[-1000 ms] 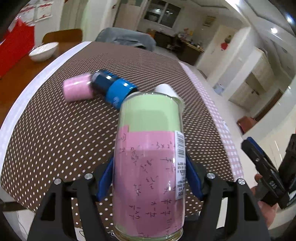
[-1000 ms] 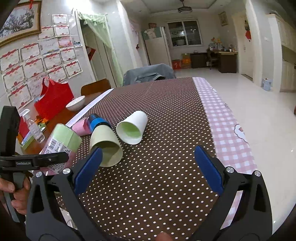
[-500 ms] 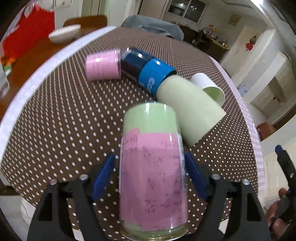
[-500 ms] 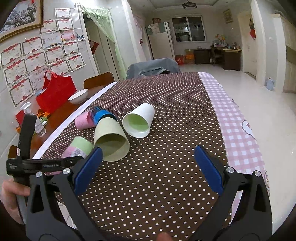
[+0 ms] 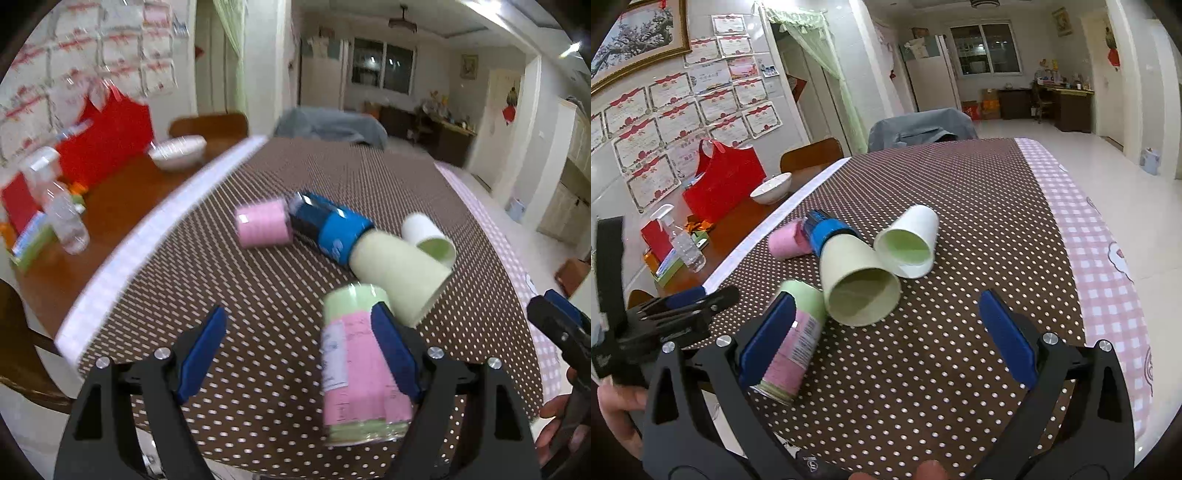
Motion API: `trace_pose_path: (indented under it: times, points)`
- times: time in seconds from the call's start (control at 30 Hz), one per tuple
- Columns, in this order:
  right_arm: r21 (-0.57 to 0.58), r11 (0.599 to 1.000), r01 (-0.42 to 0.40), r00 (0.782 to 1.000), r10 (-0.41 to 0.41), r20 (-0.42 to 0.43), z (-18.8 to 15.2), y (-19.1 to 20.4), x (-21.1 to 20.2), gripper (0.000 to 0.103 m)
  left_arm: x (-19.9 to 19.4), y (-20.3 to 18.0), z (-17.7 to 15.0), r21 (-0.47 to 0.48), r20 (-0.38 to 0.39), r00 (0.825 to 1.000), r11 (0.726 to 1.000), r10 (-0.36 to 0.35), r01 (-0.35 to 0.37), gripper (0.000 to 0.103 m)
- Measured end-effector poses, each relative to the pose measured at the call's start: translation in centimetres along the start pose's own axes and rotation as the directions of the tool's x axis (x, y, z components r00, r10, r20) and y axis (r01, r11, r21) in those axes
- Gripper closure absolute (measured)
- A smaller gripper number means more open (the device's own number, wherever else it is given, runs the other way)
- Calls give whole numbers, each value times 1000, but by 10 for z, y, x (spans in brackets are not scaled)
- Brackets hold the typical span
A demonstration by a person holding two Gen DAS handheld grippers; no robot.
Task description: Flip cup upside down
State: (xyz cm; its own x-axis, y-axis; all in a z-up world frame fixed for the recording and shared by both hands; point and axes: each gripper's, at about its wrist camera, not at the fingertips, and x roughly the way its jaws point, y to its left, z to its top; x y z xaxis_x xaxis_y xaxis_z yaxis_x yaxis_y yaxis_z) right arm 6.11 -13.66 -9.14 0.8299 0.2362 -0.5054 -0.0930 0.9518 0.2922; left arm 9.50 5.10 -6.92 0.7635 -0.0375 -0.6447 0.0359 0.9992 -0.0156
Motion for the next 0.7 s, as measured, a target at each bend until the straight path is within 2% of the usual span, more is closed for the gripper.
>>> trace_pose_path:
  times: [0.17,0.37,0.7]
  points:
    - [-42,999,-33,999,34,9,7,17,-4,6,-31,10,6,-20,106,993,998,56,-54,23]
    - [-61,995,-79,997,80,4,16,31,-6,6,-57,17,8,-22,186,979,996,86,-83,23]
    - [-125,989,-73,997,70,-34,17,60,3,6,-68,25,4,-22,222,969,994,109,-107,23]
